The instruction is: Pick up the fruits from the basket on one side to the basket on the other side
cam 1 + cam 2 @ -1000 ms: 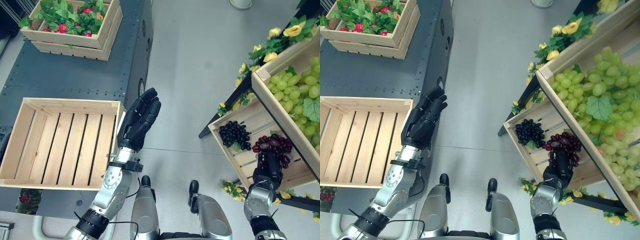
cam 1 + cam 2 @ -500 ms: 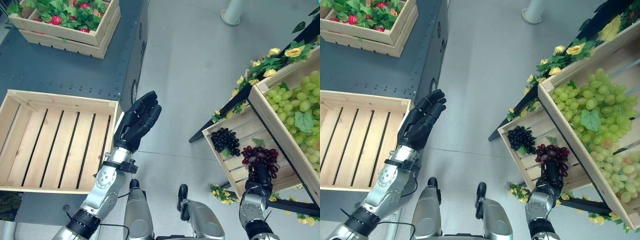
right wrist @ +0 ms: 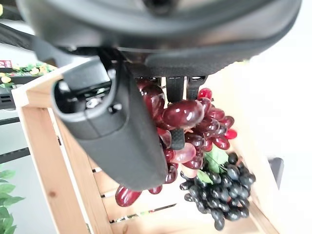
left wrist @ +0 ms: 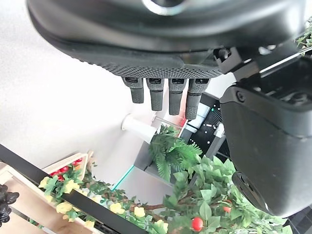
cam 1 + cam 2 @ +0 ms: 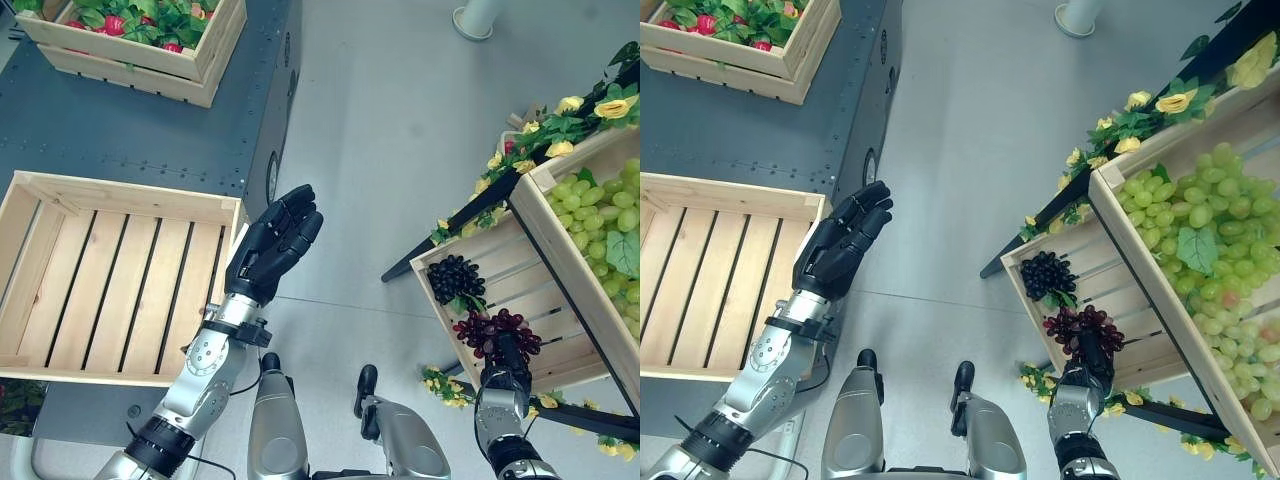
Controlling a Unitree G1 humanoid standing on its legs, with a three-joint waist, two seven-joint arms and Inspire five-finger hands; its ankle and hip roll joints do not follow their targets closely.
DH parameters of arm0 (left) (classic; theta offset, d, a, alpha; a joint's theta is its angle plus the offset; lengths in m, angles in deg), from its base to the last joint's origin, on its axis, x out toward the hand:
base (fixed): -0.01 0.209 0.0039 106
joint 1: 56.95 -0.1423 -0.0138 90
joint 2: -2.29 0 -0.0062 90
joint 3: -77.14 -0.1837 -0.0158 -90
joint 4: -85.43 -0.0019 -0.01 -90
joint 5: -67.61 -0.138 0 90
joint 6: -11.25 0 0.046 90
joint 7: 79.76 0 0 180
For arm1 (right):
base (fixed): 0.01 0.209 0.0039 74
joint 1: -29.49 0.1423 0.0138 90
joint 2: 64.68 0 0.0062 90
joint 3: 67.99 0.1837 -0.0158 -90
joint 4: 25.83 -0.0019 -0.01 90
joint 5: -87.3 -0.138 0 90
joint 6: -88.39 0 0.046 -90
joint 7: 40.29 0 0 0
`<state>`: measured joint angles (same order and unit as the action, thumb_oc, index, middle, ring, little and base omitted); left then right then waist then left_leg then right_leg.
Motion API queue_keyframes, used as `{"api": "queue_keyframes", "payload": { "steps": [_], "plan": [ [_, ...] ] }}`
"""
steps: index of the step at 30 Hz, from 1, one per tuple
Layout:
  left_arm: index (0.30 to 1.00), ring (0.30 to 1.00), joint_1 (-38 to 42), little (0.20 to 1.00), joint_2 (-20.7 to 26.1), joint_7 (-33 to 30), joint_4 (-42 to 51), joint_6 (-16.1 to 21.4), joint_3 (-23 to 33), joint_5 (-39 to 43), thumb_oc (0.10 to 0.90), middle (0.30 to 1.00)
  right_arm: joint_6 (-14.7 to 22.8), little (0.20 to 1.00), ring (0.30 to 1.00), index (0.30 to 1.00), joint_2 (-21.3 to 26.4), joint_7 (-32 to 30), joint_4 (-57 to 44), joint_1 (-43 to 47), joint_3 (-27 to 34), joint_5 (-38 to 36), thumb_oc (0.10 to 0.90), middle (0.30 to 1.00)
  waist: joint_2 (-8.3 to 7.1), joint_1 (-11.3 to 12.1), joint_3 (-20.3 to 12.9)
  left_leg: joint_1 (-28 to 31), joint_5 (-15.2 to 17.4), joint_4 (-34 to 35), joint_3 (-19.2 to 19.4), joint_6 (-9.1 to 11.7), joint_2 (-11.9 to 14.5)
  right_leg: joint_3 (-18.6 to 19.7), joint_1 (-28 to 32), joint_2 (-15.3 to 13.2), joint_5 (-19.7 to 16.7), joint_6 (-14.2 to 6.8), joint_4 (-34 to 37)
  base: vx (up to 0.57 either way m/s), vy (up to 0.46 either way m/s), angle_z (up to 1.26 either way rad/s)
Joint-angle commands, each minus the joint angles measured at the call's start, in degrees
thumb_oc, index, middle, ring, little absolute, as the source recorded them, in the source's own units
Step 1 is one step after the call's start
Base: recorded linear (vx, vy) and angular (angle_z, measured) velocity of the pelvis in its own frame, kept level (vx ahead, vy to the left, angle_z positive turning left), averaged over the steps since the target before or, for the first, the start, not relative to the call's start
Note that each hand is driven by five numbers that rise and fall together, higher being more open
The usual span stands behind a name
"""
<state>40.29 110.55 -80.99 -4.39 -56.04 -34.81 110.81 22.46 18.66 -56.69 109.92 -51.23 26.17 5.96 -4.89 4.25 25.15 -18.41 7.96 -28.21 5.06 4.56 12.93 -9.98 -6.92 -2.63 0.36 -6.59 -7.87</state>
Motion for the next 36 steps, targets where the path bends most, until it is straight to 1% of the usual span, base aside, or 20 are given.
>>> {"api": "queue_keyframes", "payload": {
  "steps": [1,2,3,4,5,7,10,11,12,14,15,16,18,22,25,27,30,34,36],
  "plan": [
    [0.900,0.900,-0.2,0.900,-0.8,3.6,10.1,3.4,1.3,-0.6,0.800,0.900,4.1,0.900,0.900,0.900,5.0,-0.9,-3.6,-1.6,3.2,1.9,0.800,0.900,0.17,0.2,-4.2,-4.0,-1.1,-2.9,4.3,-1.4,-4.2,-4.5,2.0,5.2,-0.5,1.6,-1.5,0.04,0.003,0.00],
    [0.900,0.900,-0.3,0.900,-0.9,3.6,10.1,3.3,1.3,-0.7,0.800,0.900,4.1,0.900,0.900,0.900,4.9,-1.0,-3.6,-1.7,3.3,2.0,0.800,0.900,0.41,0.2,-4.4,-3.4,0.2,-2.9,3.6,-0.9,-4.3,-4.0,2.5,5.3,0.1,1.1,-1.6,0.06,0.011,0.01],
    [0.900,0.900,-0.8,0.900,-1.0,4.1,9.7,3.3,1.4,-0.7,0.800,0.900,4.1,0.900,0.900,0.900,5.0,-1.5,-3.7,-1.9,3.8,1.3,0.800,0.900,0.49,0.1,-4.7,-3.1,-0.2,-2.7,3.7,-0.7,-4.3,-3.8,3.0,5.3,0.1,1.1,-1.3,0.05,0.009,-0.01],
    [0.900,0.900,-0.8,0.900,-1.0,4.2,9.7,3.4,1.4,-0.7,0.800,0.900,4.0,0.900,0.900,0.900,5.1,-1.5,-3.7,-1.9,3.9,1.3,0.800,0.900,0.28,0.1,-4.5,-3.4,-1.6,-2.5,4.4,-1.2,-4.2,-4.2,2.7,5.2,-0.6,1.6,-1.2,-0.01,-0.009,-0.04],
    [0.900,0.900,-1.0,0.900,-1.2,4.6,9.7,3.0,1.7,-0.7,0.800,0.900,4.2,0.900,0.900,0.900,5.1,-1.6,-3.6,-2.1,4.1,0.8,0.800,0.900,0.33,0.1,-4.6,-3.2,-2.1,-2.2,4.5,-1.0,-4.2,-4.1,2.8,5.1,-0.6,1.6,-1.1,0.00,0.000,0.00],
    [0.900,0.900,-1.4,0.900,-1.1,4.7,9.5,2.8,1.7,-0.7,0.800,0.900,4.7,0.900,0.900,0.900,5.1,-2.1,-3.7,-2.5,4.6,1.0,0.800,0.900,0.31,0.1,-5.0,-2.5,-2.1,-1.5,4.7,-1.1,-4.2,-4.1,3.4,5.0,-0.8,1.6,-0.6,0.05,0.004,-0.03],
    [0.900,0.900,-2.2,0.900,-1.3,5.3,9.4,2.4,1.8,-0.7,0.800,0.900,5.3,0.900,0.900,0.900,5.3,-4.7,-4.5,-3.1,4.8,3.3,0.800,0.900,0.43,0.1,-5.6,-1.2,-2.5,-0.4,5.1,-1.1,-4.3,-4.0,4.5,4.8,-1.0,1.6,0.1,0.05,0.015,-0.03],
    [0.900,0.900,-2.6,0.900,-1.6,5.7,9.4,1.9,1.9,-0.7,0.800,0.900,5.4,0.900,0.900,0.900,5.4,-6.7,-5.2,-3.3,5.2,4.7,0.800,0.900,0.46,0.1,-6.1,-0.6,-2.7,0.2,5.4,-1.0,-4.3,-3.9,4.9,4.6,-1.1,1.5,0.4,0.04,0.028,-0.04],
    [0.900,0.900,-2.7,0.900,-1.7,5.8,9.4,1.8,2.0,-0.8,0.800,0.900,5.4,0.900,0.900,0.900,5.5,-7.2,-5.4,-3.4,5.3,5.0,0.800,0.900,0.46,0.1,-6.1,-0.5,-2.8,0.3,5.4,-1.0,-4.3,-3.8,5.0,4.6,-1.1,1.5,0.5,0.04,0.030,-0.06],
    [0.900,0.900,-3.7,0.900,-2.2,6.4,9.0,1.8,2.0,-1.0,0.800,0.900,4.8,0.900,0.900,0.900,6.1,-10.7,-6.6,-4.1,5.7,8.1,0.800,0.900,0.45,-0.1,-7.0,0.8,-2.9,1.6,5.8,-1.0,-4.4,-3.6,5.9,4.3,-1.3,1.4,1.4,0.04,0.037,-0.06],
    [0.900,0.900,-3.8,0.900,-2.3,6.4,9.0,1.7,2.0,-1.1,0.800,0.900,4.7,0.900,0.900,0.900,6.1,-11.1,-6.8,-4.1,5.7,8.4,0.800,0.900,0.43,-0.1,-7.1,1.0,-2.9,1.7,5.9,-1.0,-4.4,-3.6,6.0,4.3,-1.3,1.4,1.5,0.05,0.043,-0.04],
    [0.900,0.900,-4.3,0.900,-2.4,6.3,9.1,1.7,1.8,-1.2,0.800,0.900,4.3,0.900,0.900,0.900,6.2,-12.8,-7.6,-4.4,5.7,9.4,0.800,0.900,0.43,-0.2,-7.4,1.5,-3.1,2.3,6.0,-1.0,-4.5,-3.4,6.3,4.1,-1.4,1.3,1.8,0.06,0.052,-0.06],
    [0.900,0.900,-6.1,0.900,-3.0,7.2,8.7,1.2,2.1,-1.2,0.800,0.900,3.8,0.900,0.900,0.900,6.9,-17.0,-9.8,-5.6,6.2,11.0,0.800,0.900,0.59,-0.4,-8.8,3.2,-3.9,4.7,6.3,-0.8,-4.8,-3.0,7.4,3.5,-1.8,1.1,3.4,0.09,0.078,-0.09],
    [0.900,0.900,-7.8,0.900,-3.8,7.8,8.3,1.8,1.6,-1.9,0.800,0.900,3.8,0.900,0.900,0.900,7.1,-21.0,-12.6,-6.7,6.6,13.2,0.800,0.900,1.02,-0.8,-9.9,5.5,-5.6,8.8,6.7,-0.6,-5.3,-2.6,8.3,2.7,-2.3,0.8,5.1,0.04,0.069,-0.05],
    [0.900,0.900,-8.2,0.900,-4.4,7.8,8.0,2.4,1.2,-2.0,0.800,0.900,4.4,0.900,0.900,0.900,7.9,-21.5,-14.1,-6.3,7.0,13.0,0.800,0.900,1.36,-1.3,-10.9,6.9,-7.6,12.7,6.5,-0.2,-5.9,-2.1,8.4,1.9,-3.0,1.1,6.7,-0.01,0.071,0.04],
    [0.900,0.900,-8.0,0.900,-4.7,7.5,7.4,2.9,0.8,-2.0,0.800,0.900,4.0,0.900,0.900,0.900,8.3,-20.6,-14.2,-5.8,7.0,13.3,0.800,0.900,1.55,-1.6,-11.0,7.3,-8.3,13.9,6.4,-0.1,-6.1,-1.8,8.5,1.6,-3.3,1.2,7.4,-0.02,0.045,0.00],
    [0.900,0.900,-7.3,0.900,-5.3,7.1,6.7,3.6,0.2,-2.3,0.800,0.900,3.6,0.900,0.900,0.900,9.2,-21.6,-14.5,-4.5,6.9,14.2,0.800,0.900,1.95,-1.8,-10.8,7.5,-9.1,15.2,6.2,0.1,-6.0,-1.6,8.5,1.4,-3.3,1.5,7.9,-0.04,0.020,-0.01],
    [0.900,0.900,-6.1,0.900,-5.8,6.2,6.7,3.8,-0.5,-2.1,0.800,0.900,1.9,0.900,0.900,0.900,10.9,-20.4,-14.1,-2.8,6.6,18.5,0.800,0.900,2.60,-2.0,-9.9,7.2,-9.7,16.0,6.4,0.6,-5.4,-1.7,8.6,1.4,-3.2,2.1,8.4,-0.05,0.021,-0.01],
    [0.900,0.900,-6.0,0.900,-6.5,5.9,6.5,4.1,-0.8,-1.9,0.800,0.900,0.1,0.900,0.900,0.900,11.2,-19.6,-15.4,-2.5,5.1,21.3,0.800,0.900,2.87,-2.1,-9.8,7.4,-10.2,16.8,6.5,0.7,-5.2,-1.5,8.6,1.3,-3.1,2.4,8.6,-0.03,0.044,-0.02]
  ]
}}
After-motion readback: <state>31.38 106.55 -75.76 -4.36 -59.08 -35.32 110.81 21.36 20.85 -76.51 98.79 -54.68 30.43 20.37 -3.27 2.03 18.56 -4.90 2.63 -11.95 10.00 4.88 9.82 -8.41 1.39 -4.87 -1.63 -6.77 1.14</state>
